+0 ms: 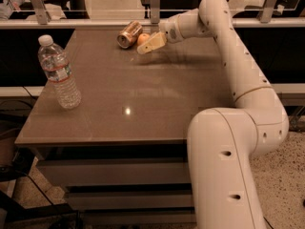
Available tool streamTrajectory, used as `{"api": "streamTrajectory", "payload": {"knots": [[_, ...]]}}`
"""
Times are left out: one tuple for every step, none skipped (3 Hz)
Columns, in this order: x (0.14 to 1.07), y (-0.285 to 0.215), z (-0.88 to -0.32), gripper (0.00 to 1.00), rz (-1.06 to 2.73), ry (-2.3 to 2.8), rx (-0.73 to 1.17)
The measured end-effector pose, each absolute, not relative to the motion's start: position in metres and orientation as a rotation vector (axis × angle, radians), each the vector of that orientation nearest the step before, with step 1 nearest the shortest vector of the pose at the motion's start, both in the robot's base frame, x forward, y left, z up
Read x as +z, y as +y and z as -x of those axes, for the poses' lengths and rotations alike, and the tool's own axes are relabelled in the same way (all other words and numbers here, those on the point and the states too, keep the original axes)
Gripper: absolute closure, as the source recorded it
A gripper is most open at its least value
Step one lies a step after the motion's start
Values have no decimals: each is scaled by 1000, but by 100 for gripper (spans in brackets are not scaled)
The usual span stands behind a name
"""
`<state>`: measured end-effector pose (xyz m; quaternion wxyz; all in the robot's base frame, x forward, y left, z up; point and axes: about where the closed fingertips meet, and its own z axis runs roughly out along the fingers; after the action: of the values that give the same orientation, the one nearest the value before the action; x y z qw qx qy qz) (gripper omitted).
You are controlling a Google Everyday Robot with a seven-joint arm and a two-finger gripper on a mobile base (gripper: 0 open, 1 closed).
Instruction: Move orange near orange can
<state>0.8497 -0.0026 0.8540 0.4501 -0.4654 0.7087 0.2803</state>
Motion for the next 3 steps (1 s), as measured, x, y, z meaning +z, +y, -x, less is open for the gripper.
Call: {"api": "streamTrajectory", "payload": {"knots": [[866, -41, -841, 0, 1136, 1760, 659], [877, -88, -822, 0, 1142, 1790, 601], [881, -144, -795, 0, 1157, 1824, 555]]}}
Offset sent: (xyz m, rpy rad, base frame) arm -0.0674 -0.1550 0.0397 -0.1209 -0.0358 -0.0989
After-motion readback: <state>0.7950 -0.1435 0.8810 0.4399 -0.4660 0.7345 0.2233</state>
